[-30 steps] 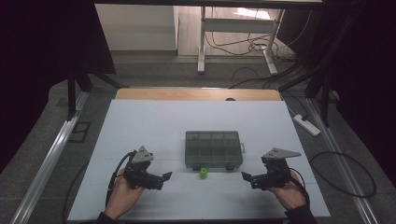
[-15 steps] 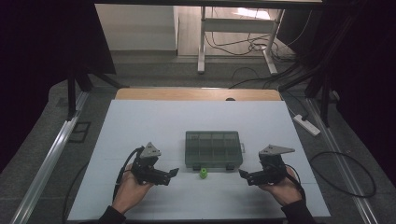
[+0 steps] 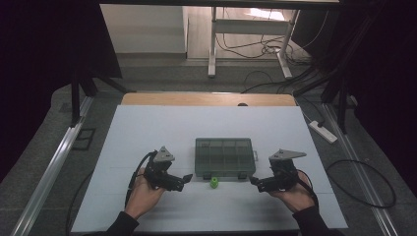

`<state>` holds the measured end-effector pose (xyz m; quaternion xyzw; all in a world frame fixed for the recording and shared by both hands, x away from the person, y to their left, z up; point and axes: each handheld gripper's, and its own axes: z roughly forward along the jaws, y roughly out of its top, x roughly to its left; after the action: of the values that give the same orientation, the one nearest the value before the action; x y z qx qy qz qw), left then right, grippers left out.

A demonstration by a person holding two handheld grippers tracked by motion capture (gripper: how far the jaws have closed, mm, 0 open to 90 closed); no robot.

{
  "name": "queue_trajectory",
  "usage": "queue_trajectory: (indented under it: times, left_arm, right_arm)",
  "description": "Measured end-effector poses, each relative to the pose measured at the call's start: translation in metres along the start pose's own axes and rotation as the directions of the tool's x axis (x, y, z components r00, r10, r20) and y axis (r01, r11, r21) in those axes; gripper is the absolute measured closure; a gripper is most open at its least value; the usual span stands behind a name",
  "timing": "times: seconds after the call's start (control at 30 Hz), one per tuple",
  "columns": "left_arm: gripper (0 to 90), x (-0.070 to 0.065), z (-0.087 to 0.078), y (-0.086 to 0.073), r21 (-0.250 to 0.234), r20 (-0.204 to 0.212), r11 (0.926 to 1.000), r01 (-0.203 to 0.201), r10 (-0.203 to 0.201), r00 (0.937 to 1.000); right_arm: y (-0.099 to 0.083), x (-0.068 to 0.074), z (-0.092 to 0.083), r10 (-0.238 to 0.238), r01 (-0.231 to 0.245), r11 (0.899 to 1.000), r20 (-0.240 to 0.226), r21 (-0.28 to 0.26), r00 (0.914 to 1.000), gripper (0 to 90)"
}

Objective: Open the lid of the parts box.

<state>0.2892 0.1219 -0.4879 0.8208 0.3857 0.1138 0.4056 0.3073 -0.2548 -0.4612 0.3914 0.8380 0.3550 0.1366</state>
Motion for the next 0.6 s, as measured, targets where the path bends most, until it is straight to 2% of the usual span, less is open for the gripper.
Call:
queue_trajectory:
  times: [0.2,0.3,0.5,0.6]
  left_arm:
    - [0.0,-0.002,0.01,0.006,0.018,0.001,0.999,-0.04,0.04,0.9992]
    - [0.0,-0.002,0.016,0.008,0.013,0.023,0.9988,-0.047,0.047,0.9986]
    - [0.0,0.0,0.023,0.013,0.027,0.041,0.9989,-0.038,0.037,0.9985]
    - [0.0,0.0,0.026,0.014,0.0,0.051,0.9995,-0.031,0.031,0.9982]
  right_arm:
    - [0.002,-0.001,0.0,-0.005,0.005,1.0,0.001,-0.003,1.0,9.2]
    - [0.003,-0.002,0.0,-0.008,0.008,1.0,-0.005,0.002,1.0,16.0]
    - [0.003,-0.004,0.002,-0.014,0.015,1.0,-0.021,0.015,0.9997,31.5]
    - [0.002,-0.004,0.003,-0.028,0.029,0.999,-0.029,0.026,0.9992,41.3]
